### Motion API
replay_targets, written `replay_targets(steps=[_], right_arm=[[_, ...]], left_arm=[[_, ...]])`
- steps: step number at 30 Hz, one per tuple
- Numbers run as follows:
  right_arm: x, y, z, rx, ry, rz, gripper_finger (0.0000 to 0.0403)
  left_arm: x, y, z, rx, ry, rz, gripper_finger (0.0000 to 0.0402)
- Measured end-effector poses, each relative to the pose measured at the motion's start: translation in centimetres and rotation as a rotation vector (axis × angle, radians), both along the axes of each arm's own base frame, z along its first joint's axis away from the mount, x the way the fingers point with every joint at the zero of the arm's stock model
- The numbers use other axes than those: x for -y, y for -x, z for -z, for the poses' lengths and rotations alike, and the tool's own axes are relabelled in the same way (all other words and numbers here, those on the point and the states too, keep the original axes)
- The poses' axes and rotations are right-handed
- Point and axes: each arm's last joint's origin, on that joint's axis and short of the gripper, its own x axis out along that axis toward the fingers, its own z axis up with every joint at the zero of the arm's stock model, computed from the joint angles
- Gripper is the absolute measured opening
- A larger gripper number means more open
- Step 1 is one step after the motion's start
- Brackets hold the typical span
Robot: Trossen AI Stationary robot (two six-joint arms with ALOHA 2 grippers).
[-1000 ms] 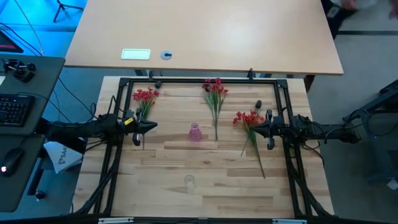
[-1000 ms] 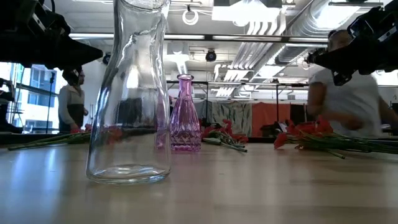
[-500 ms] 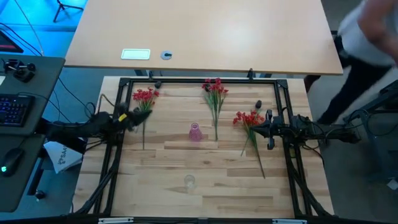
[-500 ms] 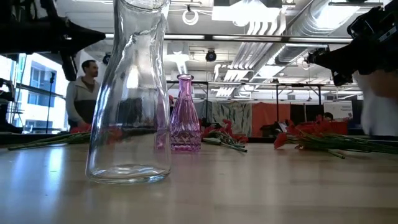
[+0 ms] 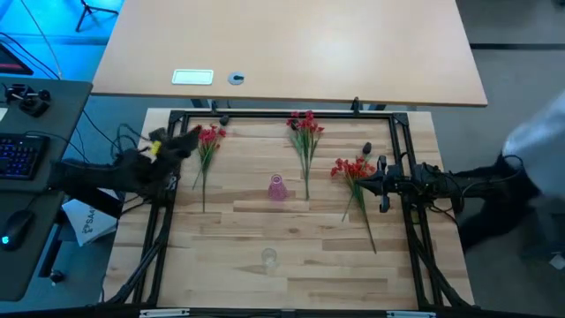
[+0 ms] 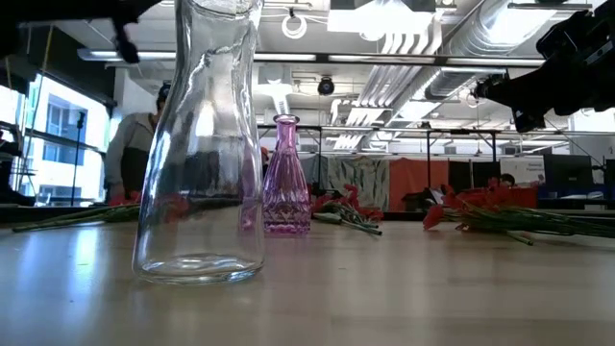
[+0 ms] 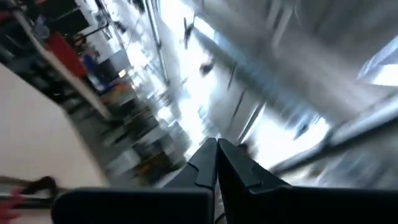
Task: Sort flowers into vase by color
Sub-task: Put the top left black tulip into the pink vase
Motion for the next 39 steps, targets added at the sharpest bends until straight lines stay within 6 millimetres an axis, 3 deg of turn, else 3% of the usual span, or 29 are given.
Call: replay_targets(steps=[4, 7, 11, 16, 23, 30, 39], right_arm=[[0.0, 0.0, 0.0, 0.0, 0.0, 0.0, 0.0], [0.0, 0.0, 0.0, 0.0, 0.0, 0.0, 0.0], [0.0, 0.0, 0.0, 0.0, 0.0, 0.0, 0.0], [0.0, 0.0, 0.0, 0.0, 0.0, -0.001, 0.0], [0.0, 0.0, 0.0, 0.0, 0.0, -0.001, 0.0], [0.0, 0.0, 0.0, 0.0, 0.0, -0.001, 0.0], [0.0, 0.0, 0.0, 0.0, 0.0, 0.0, 0.0]], left_arm=[[-0.4, -4.1, -2.8, -0.37, -0.006, -0.036, 0.0012], [-1.3, -5.2, -4.4, -0.696, 0.11, -0.034, 0.0035], [-3.2, -5.1, -4.3, -1.132, 0.358, -0.055, 0.0077], [-6.2, -4.8, -2.4, -1.454, 0.579, -0.062, 0.0138], [-11.4, -6.0, 1.3, -1.693, 0.599, 0.019, 0.0198], [-16.2, -6.5, 5.5, -1.824, 0.667, 0.106, 0.0219], [-20.3, -6.7, 9.9, -1.79, 0.74, 0.219, 0.0221]])
